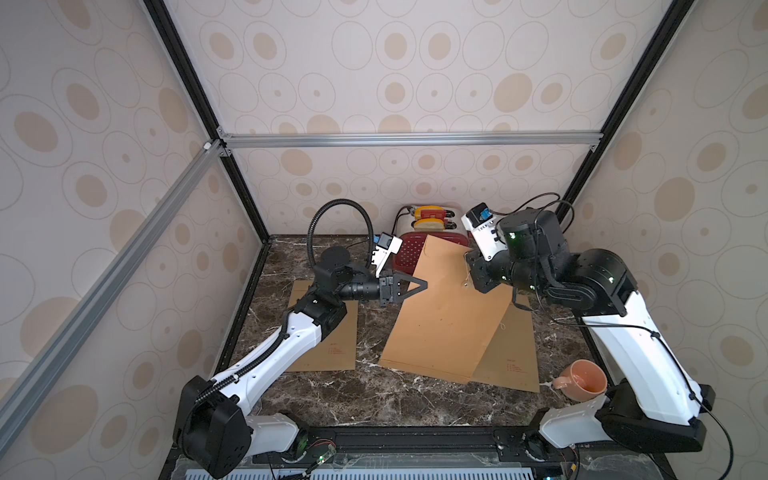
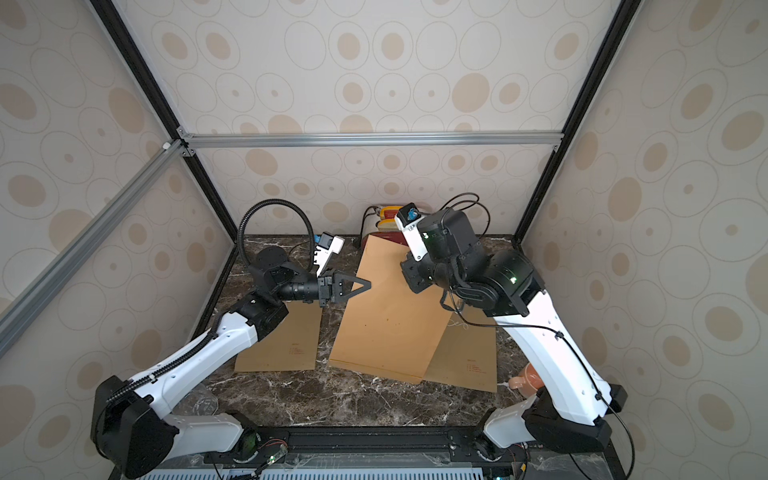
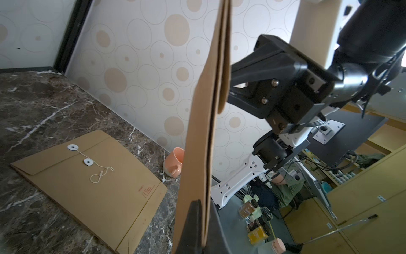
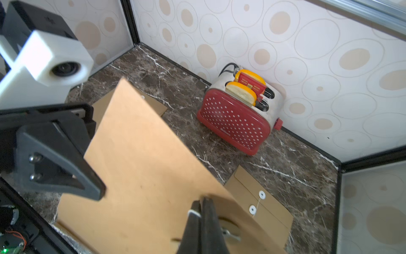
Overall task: Close the mouth of the file bag
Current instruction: Close the file bag.
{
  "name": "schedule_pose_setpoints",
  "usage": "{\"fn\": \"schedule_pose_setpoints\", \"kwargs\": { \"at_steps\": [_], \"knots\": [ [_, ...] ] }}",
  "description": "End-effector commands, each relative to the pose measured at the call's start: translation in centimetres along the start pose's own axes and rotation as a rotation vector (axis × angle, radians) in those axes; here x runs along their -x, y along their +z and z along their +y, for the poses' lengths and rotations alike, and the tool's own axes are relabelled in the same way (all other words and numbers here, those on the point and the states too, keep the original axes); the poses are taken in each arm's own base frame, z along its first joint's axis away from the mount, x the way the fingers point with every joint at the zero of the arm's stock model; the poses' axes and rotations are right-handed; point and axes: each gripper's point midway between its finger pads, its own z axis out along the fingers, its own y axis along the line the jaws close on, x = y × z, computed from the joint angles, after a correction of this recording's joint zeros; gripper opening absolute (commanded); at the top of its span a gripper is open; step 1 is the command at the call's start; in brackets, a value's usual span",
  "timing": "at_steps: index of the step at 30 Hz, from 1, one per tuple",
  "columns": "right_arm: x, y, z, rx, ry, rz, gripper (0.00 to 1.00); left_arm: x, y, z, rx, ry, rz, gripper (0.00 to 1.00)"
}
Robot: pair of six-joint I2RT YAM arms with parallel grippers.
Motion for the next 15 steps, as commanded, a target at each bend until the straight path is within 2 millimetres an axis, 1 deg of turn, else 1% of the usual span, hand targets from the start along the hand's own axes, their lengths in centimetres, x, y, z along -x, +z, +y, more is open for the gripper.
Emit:
{"fn": "schedule_pose_setpoints", "kwargs": {
  "at_steps": [1,4,6,11,14,15],
  "knots": [
    [-3.7,-0.6,-0.2,-0.011,-0.056,0.15,0.0,0.8,-0.4,-1.7,0.018,0.103,0.005,0.0],
    [-4.7,-0.8,1.3,0.077,-0.03,0.175,0.0,0.8,-0.4,-1.5,0.032,0.11,0.012,0.0],
    [-5.2,-1.0,1.7,0.106,-0.009,0.196,0.0,0.6,-0.5,-1.3,0.044,0.115,0.021,0.0],
    [-6.0,-1.2,1.8,0.107,0.012,0.239,0.0,0.4,-0.5,-1.3,0.052,0.123,0.031,0.0],
    [-6.6,-1.4,1.4,0.086,0.069,0.288,0.0,0.4,-0.6,-1.3,0.059,0.129,0.036,0.0],
    [-6.6,-1.5,1.6,0.099,0.089,0.296,0.0,0.4,-0.6,-1.4,0.059,0.132,0.036,0.0]
  ]
}}
